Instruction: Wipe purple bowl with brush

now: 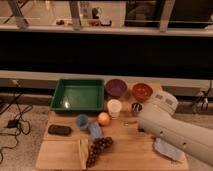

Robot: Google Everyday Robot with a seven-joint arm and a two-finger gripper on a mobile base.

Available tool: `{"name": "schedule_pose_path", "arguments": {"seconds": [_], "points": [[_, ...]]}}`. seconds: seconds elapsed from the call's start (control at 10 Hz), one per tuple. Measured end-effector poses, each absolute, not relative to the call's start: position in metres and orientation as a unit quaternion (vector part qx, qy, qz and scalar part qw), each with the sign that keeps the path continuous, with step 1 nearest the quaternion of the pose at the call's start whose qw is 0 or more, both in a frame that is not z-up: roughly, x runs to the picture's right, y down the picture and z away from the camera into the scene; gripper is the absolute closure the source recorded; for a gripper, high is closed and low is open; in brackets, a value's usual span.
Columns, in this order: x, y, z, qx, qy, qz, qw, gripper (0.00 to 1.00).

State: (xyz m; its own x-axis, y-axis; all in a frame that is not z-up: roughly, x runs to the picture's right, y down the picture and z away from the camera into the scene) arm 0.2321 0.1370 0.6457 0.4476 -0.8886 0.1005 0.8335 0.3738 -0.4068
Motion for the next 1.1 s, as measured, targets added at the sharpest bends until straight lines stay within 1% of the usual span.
{"name": "schedule_pose_path", "arguments": {"seconds": [0.2,0.4,1.1], "points": [[0.232,0.142,0.664,-0.213,0.078,-0.526,0.820,1.00],[0.235,0.145,0.670,-0.221,0.083,-0.530,0.814,1.00],[0.235,0.146,0.670,-0.222,0.083,-0.530,0.814,1.00]]}}
